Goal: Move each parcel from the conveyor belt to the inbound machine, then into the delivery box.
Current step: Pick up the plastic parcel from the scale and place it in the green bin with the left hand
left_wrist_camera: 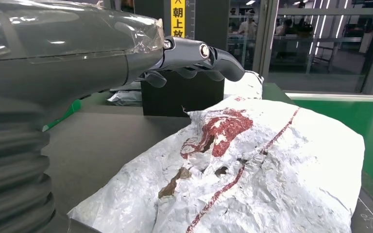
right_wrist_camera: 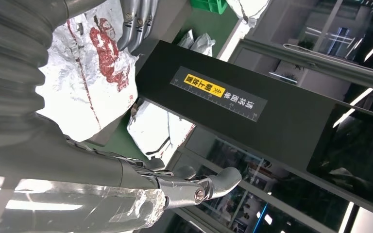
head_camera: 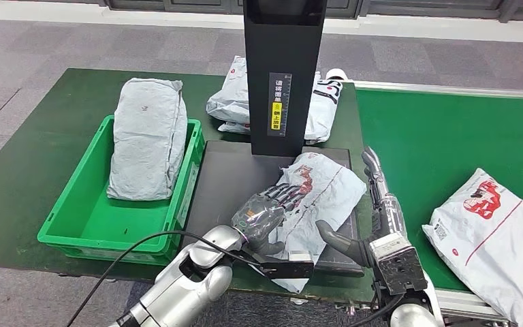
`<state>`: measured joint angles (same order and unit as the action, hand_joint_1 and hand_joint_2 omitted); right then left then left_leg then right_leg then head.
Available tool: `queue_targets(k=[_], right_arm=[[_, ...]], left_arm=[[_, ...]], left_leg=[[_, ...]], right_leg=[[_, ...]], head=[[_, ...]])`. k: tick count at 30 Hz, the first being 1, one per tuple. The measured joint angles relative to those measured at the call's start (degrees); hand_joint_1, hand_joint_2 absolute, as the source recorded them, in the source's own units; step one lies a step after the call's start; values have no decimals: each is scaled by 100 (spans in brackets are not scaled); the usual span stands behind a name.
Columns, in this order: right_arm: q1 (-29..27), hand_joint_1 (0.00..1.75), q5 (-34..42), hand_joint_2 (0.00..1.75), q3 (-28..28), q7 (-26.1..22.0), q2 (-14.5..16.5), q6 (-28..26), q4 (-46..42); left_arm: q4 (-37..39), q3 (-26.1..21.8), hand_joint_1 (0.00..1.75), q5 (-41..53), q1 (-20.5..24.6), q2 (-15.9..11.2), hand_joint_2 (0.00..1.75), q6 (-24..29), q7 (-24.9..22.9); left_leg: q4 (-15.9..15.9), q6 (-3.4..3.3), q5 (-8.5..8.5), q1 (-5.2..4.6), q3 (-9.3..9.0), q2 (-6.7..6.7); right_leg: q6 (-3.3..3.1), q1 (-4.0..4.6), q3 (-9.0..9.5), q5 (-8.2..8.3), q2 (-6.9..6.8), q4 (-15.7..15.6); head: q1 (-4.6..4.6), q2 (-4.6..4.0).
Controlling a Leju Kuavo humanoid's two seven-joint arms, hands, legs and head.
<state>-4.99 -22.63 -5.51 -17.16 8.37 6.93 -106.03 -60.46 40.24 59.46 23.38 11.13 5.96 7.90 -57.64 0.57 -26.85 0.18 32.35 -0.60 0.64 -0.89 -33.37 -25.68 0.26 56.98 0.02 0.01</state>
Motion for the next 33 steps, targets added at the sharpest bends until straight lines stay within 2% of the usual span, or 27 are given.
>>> queue_targets(k=[16,19,20,23,24,26,33], right_arm=[[7,0,26,175,0,-1,-1,1,8],[27,0,49,175,0,-4,-2,6,23],[32,0,50,175,0,-4,-2,8,25],[45,0,51,175,0,-4,-2,15,27],[51,0,51,175,0,-4,-2,20,28],[62,0,51,175,0,-4,-2,31,28],[86,0,64,175,0,-5,-5,76,43]], left_arm=[[85,57,0,-3,-7,6,175,-10,50],[89,81,7,-5,-19,6,175,-46,51],[94,89,23,-5,-20,6,175,-62,52],[122,118,140,-1,-24,6,175,-114,67],[136,132,168,6,-24,7,175,-138,76],[177,175,175,32,-22,8,175,-182,98],[475,406,175,66,28,24,175,-416,315]], left_leg=[[0,0,0,0,1,-1],[0,0,0,0,1,-1],[0,0,0,0,1,-1],[0,0,0,0,1,-1],[0,0,0,0,1,-1],[0,0,0,0,1,-1],[0,0,0,0,1,-1]], right_leg=[[0,0,1,0,0,0],[0,0,0,0,0,0],[0,0,0,0,0,0],[0,0,0,0,0,0],[0,0,0,0,0,0],[0,0,0,0,0,0],[0,0,0,0,0,0]], head=[[0,0],[0,1],[0,1],[0,0],[0,0],[0,1],[0,0]])
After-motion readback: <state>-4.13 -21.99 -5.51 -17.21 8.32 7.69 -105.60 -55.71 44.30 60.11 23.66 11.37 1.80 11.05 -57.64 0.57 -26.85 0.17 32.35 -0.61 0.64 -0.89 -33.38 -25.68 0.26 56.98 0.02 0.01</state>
